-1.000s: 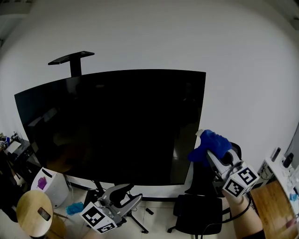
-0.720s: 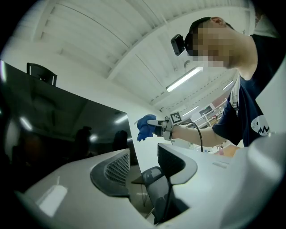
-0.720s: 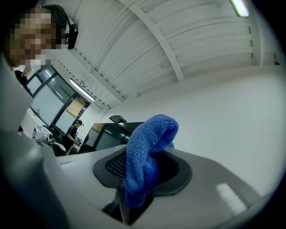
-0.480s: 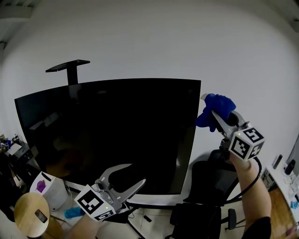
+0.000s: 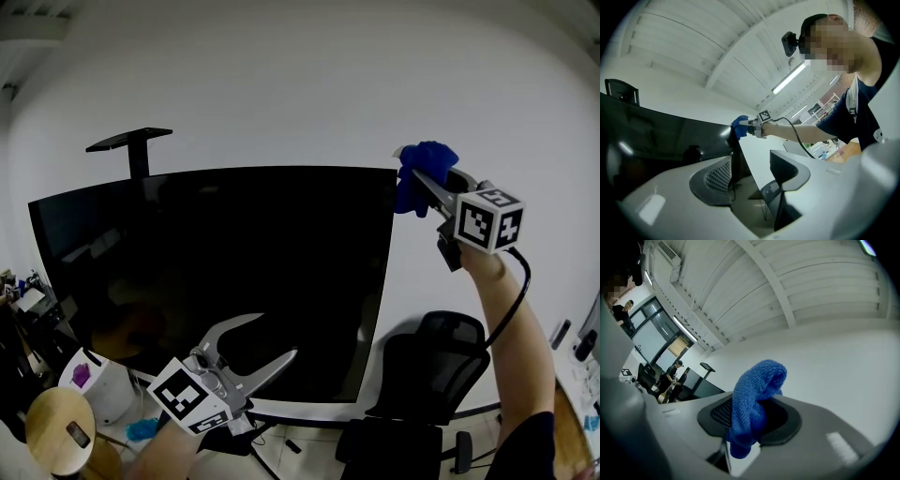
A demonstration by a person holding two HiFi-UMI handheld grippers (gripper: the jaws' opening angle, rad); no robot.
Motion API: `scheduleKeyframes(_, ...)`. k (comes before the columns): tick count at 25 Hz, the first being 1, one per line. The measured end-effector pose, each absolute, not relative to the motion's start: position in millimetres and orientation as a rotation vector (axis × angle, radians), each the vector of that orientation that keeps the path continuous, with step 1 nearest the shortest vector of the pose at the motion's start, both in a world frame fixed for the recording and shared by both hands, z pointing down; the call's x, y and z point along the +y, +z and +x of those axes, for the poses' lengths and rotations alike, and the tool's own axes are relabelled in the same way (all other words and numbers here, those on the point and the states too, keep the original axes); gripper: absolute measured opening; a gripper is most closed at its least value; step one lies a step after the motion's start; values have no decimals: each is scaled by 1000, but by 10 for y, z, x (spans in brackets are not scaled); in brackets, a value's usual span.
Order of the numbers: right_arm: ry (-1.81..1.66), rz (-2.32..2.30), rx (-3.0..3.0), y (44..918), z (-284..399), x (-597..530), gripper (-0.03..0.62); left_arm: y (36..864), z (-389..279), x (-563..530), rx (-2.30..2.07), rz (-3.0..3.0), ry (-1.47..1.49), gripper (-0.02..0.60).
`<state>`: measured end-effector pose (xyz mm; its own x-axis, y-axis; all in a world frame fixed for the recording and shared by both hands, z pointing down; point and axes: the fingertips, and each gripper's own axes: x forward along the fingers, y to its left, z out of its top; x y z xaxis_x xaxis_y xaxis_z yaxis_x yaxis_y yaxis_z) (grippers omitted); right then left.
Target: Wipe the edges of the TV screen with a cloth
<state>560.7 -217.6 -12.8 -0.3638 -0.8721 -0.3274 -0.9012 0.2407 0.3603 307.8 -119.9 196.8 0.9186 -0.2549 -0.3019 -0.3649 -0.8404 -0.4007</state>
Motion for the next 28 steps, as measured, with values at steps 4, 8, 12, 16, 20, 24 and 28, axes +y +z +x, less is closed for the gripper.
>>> scheduleKeyframes(4,675,-1636,2499,-24,5553,-2303,141,2070,3221,-1191,444,-2629,305,234)
scheduleKeyframes(8,585,-1521,2531,119,5525,-2359,141,2207,3299,-1277,451,-2643,256,233)
scheduleKeyframes(12,517,-1501,2563,309,5522,-2449,141,2337,3340,-1334,451,-2661,233,233)
scheduleKeyframes(16,492,-1493,2577,548,5525,-2444,140,2507,3369,-1362,455,-2696,220,233)
scheduleKeyframes(20,483,-1510,2581,778,5516,-2431,140,2651,3369,-1386,468,-2730,212,233)
scheduleKeyframes(24,462,-1534,2588,1057,5539,-2442,140,2803,3393,-1386,475,-2747,198,233)
scheduleKeyframes(28,420,-1556,2594,1362,5550,-2428,140,2957,3399,-1372,483,-2772,181,233)
